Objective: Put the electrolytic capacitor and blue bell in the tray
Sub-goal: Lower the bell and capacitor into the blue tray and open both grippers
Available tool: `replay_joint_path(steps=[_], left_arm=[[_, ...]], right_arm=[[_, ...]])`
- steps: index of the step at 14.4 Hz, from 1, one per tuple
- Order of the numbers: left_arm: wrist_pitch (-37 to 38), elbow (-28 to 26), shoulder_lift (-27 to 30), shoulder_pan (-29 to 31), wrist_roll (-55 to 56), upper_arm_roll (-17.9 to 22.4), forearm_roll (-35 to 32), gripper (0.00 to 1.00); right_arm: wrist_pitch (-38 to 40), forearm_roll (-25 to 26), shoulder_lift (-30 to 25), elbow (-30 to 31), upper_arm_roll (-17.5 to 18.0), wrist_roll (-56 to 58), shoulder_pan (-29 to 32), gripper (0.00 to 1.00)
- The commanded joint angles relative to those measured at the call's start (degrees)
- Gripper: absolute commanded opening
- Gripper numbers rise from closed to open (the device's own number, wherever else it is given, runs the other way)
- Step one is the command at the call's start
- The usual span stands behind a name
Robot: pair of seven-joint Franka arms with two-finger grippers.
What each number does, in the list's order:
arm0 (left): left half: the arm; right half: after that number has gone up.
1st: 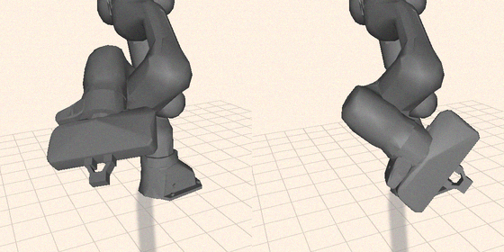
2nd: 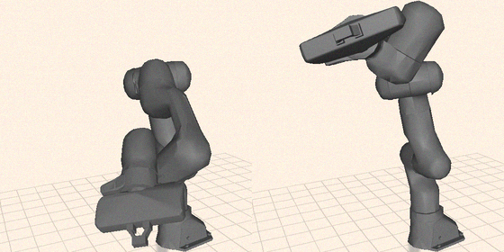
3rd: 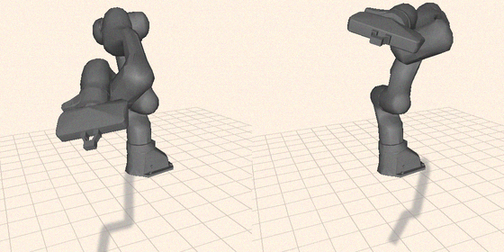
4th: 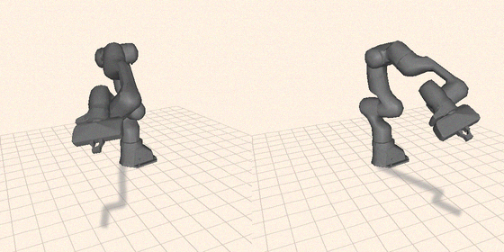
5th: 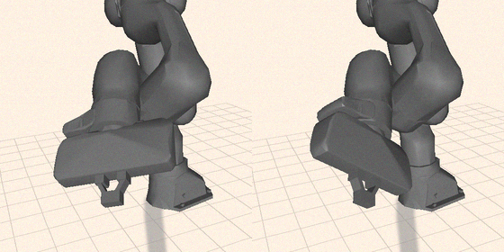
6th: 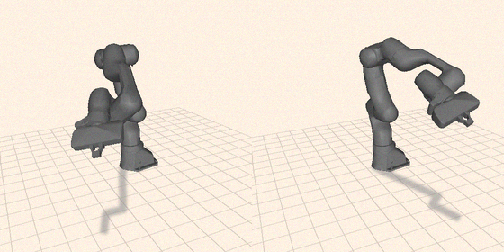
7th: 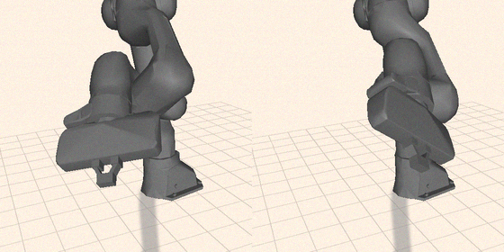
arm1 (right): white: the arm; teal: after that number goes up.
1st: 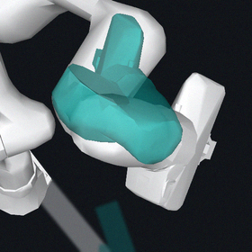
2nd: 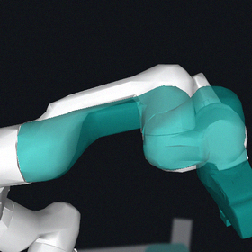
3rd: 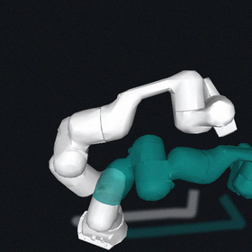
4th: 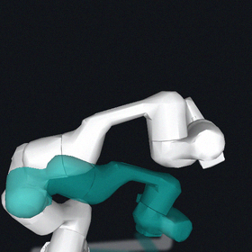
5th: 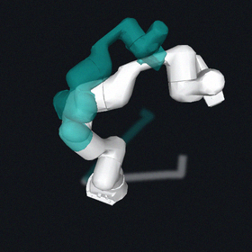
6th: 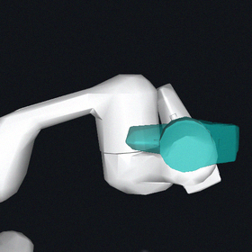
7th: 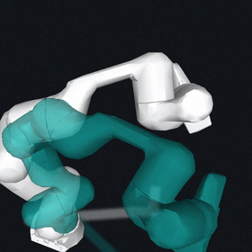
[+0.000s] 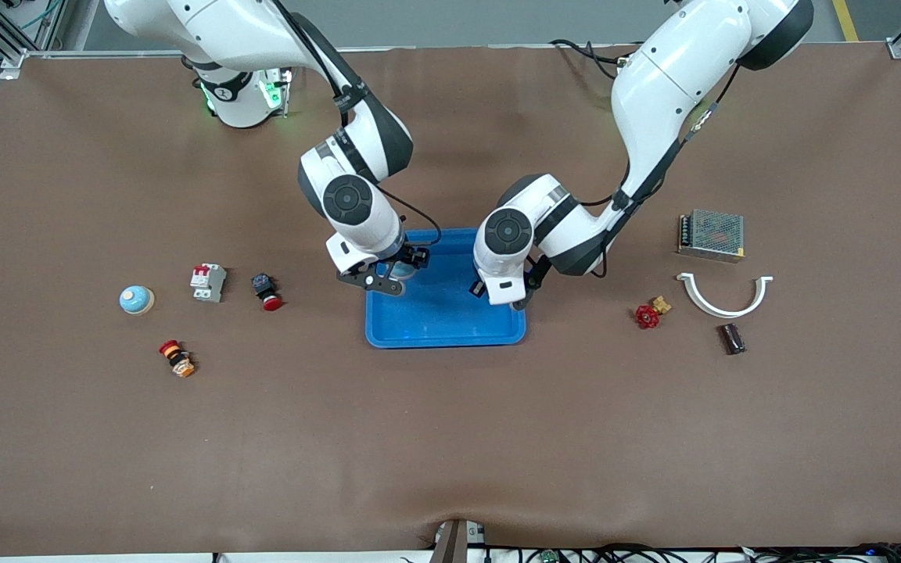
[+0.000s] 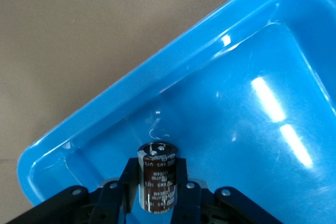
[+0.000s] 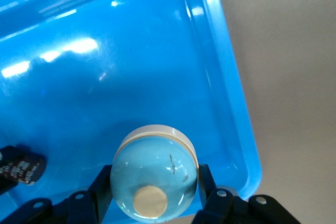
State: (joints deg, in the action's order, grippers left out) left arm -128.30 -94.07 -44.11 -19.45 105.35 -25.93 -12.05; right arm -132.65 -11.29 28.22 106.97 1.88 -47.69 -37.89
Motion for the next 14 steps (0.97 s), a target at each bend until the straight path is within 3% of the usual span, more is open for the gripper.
replay_joint_path(steps=[1,9,14], left_arm=[[-0.55,1.52,-1.24,-0.32,1.52,0.27,-0.78,0.97],[3.75,1.79,5.25,4.16,-0.58,0.79,-1.49,1.00],[6.39,1.79,9.92,9.42,-12.42,1.58,-1.75,1.00]], right_arm=[[-3.92,-0.32,-2.12,4.65,-0.74,-1.70,-2.53,0.39],[-9.12,0.03,-1.41,7.20,-0.82,-2.23,-3.41,0.39],[-12.36,0.12,-0.10,7.56,-0.82,-2.23,-3.41,0.39]])
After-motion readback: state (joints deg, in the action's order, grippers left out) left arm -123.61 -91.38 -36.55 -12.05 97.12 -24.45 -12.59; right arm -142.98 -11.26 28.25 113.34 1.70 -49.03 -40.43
